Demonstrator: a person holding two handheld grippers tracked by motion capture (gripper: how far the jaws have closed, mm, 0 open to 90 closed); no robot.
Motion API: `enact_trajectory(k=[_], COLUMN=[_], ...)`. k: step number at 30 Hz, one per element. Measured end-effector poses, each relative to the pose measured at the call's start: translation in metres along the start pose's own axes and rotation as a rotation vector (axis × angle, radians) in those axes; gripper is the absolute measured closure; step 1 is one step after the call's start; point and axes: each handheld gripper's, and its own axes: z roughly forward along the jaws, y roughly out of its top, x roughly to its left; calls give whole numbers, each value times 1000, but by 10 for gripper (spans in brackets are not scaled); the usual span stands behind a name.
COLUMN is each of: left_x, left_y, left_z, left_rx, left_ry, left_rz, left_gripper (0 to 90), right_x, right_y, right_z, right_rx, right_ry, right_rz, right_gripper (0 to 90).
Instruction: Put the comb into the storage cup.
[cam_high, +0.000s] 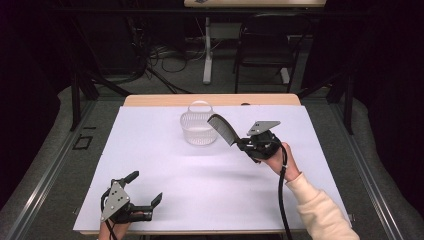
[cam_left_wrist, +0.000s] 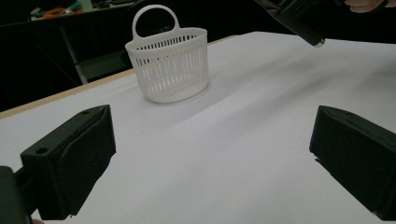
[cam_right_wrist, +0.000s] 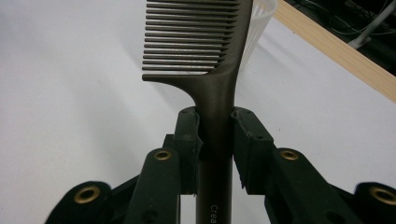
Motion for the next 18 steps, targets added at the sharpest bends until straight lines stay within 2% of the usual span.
enact_trajectory(k=[18], left_x=[1], left_y=[0], left_z=[0], left_rx=[1], left_ry=[0], left_rz=[-1], left_gripper=[4], right_x=[-7], right_y=[18], right_z=[0], right_rx=[-14], right_ry=[-23], right_rz=[-17], right_gripper=[728])
